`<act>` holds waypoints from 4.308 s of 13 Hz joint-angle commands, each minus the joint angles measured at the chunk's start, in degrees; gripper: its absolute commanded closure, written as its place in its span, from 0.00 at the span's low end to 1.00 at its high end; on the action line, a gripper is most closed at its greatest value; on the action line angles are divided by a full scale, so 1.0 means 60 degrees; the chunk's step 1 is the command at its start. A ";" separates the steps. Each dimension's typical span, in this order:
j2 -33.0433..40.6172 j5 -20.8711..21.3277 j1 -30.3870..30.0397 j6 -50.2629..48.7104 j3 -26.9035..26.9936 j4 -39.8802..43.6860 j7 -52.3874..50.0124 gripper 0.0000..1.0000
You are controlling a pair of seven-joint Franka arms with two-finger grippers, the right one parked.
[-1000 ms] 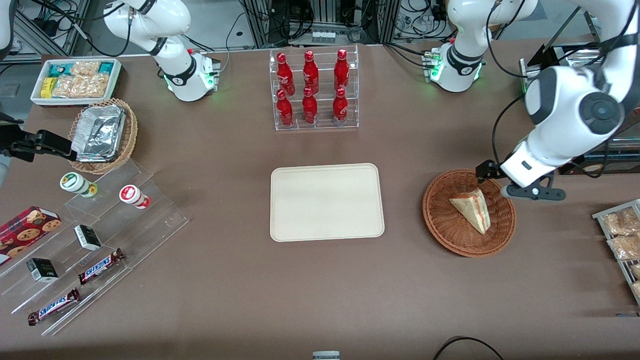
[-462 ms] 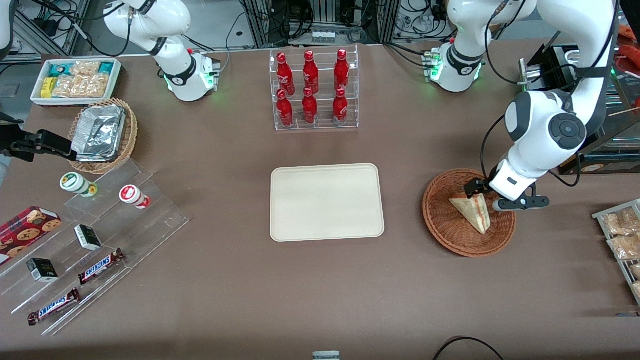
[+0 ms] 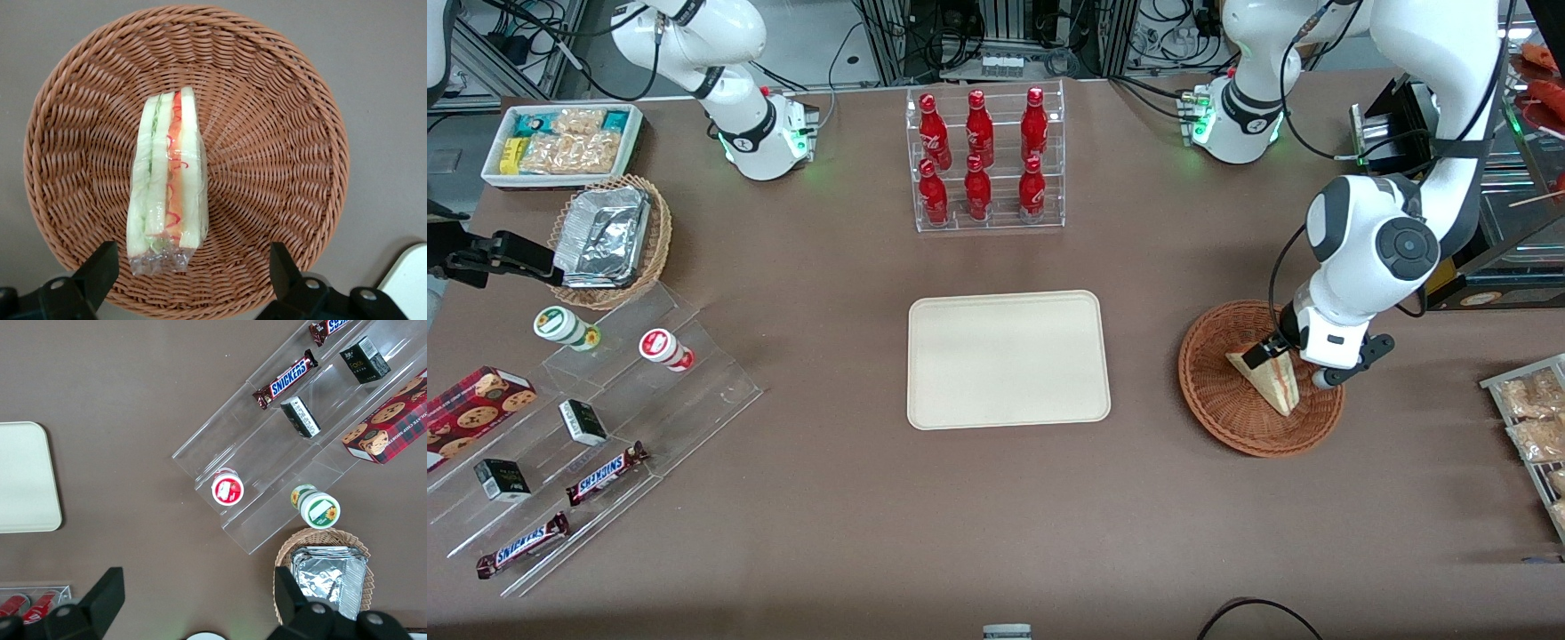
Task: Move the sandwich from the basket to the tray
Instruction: 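Lower the open left gripper around the sandwich and close on it, then lift the sandwich and carry it over the cream tray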
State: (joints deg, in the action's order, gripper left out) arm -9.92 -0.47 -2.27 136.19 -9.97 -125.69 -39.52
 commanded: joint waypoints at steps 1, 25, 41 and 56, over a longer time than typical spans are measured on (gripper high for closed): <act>0.0013 0.0064 -0.0017 0.0037 0.0049 -0.0058 -0.0386 0.00; -0.1071 0.0635 -0.0061 -0.0167 0.0313 0.0790 -0.0444 1.00; -0.3250 0.0547 0.4389 -0.3172 0.0006 0.5358 -0.1451 1.00; -0.6080 0.0606 0.6648 -0.3201 0.0108 0.8482 -0.3887 1.00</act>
State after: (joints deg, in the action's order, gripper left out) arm -45.09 2.27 36.48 118.69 -10.21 -77.35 -60.80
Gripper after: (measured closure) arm 0.846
